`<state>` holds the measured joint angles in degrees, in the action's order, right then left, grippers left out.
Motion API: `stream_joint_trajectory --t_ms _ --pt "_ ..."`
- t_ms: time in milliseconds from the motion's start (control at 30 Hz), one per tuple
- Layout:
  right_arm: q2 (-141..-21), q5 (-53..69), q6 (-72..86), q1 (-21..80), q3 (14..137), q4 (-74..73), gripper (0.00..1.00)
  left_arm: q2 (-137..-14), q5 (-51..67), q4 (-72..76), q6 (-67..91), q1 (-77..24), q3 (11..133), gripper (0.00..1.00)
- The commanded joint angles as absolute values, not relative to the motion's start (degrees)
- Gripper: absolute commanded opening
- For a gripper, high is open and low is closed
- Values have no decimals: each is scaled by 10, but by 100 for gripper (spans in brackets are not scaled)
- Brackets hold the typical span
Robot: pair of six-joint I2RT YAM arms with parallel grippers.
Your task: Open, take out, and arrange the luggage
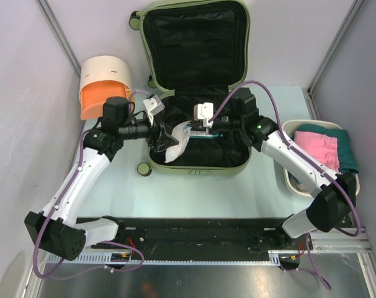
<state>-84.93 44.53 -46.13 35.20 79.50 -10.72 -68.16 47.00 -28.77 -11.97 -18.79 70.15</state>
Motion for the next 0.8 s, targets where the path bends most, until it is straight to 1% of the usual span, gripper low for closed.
stream_joint_trajectory --t_ms 0,33,67,167,233,300,333,367,400,467,500,567,600,667,700,767 --pt "-831 432 -461 357 795 -76 0 -679 507 -274 -58 -191 687 62" --pt "-831 433 -458 358 795 -75 0 -679 507 -271 -57 -191 683 57" --pt "-831 434 -454 358 795 -74 0 -679 498 -268 -55 -191 681 45" --pt "-828 433 -442 359 794 -64 0 -680 469 -258 -48 -191 678 26" --pt "-827 434 -439 358 793 -59 0 -682 457 -251 -40 -190 677 25" --pt "-827 436 -436 359 793 -57 0 -682 455 -243 -36 -190 675 21" --pt "-827 436 -436 359 793 -57 0 -682 454 -241 -34 -190 675 18" --pt "-826 436 -436 358 793 -56 0 -682 453 -236 -34 -190 675 7" --pt "-826 432 -433 359 793 -55 0 -680 448 -234 -34 -190 675 1" --pt "-829 429 -432 359 793 -55 0 -678 449 -232 -33 -185 678 0" --pt "-830 421 -431 359 793 -55 9 -677 453 -231 -29 -175 680 0" --pt "-833 404 -419 358 793 -51 43 -675 458 -229 -25 -158 688 0" --pt "-837 383 -401 357 793 -43 72 -674 462 -229 -25 -137 691 0" --pt "-844 351 -373 357 793 -22 98 -671 464 -229 -25 -114 705 0" --pt "-845 319 -362 352 793 -15 100 -671 468 -229 -34 -90 711 0" --pt "-849 295 -324 340 793 12 100 -668 452 -229 -47 -68 736 0"
